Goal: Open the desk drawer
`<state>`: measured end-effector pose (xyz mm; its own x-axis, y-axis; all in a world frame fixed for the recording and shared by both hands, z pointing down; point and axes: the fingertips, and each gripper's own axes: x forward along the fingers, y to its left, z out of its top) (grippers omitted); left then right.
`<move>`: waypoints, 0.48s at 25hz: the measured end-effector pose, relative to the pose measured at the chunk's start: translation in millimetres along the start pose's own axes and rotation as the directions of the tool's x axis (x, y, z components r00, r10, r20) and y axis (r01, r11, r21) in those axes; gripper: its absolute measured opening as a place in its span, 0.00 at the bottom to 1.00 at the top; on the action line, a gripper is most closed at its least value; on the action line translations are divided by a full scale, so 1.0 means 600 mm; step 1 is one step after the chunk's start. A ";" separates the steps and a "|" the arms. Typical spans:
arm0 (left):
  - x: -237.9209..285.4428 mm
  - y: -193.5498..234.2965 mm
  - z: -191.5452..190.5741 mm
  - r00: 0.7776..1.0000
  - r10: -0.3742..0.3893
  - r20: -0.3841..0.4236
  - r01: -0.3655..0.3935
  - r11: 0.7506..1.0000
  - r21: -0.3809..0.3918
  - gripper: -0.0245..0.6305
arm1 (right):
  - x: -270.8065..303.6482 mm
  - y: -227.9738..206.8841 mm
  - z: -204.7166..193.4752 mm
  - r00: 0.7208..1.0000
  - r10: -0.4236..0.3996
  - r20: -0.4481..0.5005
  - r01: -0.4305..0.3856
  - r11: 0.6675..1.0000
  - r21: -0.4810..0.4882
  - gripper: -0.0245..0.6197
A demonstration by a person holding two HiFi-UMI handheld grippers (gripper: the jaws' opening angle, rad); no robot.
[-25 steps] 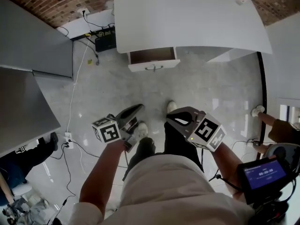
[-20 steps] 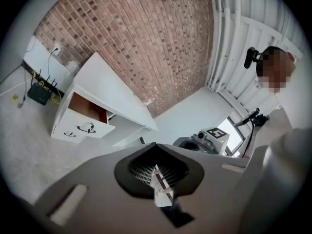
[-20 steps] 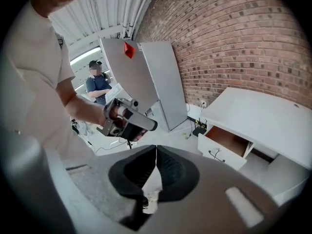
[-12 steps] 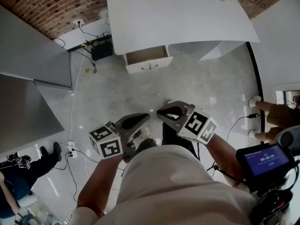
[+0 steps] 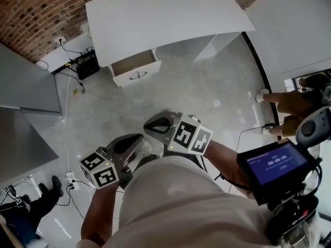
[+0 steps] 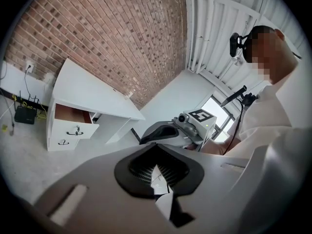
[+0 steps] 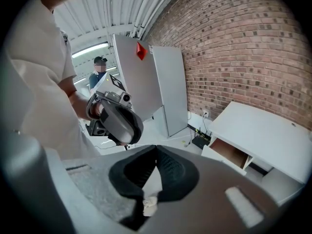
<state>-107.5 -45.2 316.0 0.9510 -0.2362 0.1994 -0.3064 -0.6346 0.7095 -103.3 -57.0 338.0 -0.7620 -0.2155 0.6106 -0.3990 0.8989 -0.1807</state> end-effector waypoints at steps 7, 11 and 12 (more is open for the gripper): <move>0.011 -0.006 -0.009 0.999 0.004 -0.034 -0.003 0.999 0.039 0.04 | -0.001 0.000 -0.003 1.000 0.000 0.018 0.001 1.000 -0.026 0.04; 0.010 -0.007 -0.006 0.999 0.008 -0.032 -0.007 0.999 0.040 0.04 | 0.000 -0.001 0.000 1.000 -0.002 0.016 0.003 0.999 -0.033 0.04; 0.011 -0.008 -0.006 0.999 0.008 -0.032 -0.007 0.999 0.042 0.04 | 0.000 0.000 -0.001 1.000 -0.001 0.016 0.002 0.999 -0.034 0.04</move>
<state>-99.8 -41.2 316.4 0.9494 -0.2173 0.2268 -0.3141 -0.6630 0.6795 -102.9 -56.8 338.2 -0.7693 -0.2228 0.5987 -0.3830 0.9109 -0.1532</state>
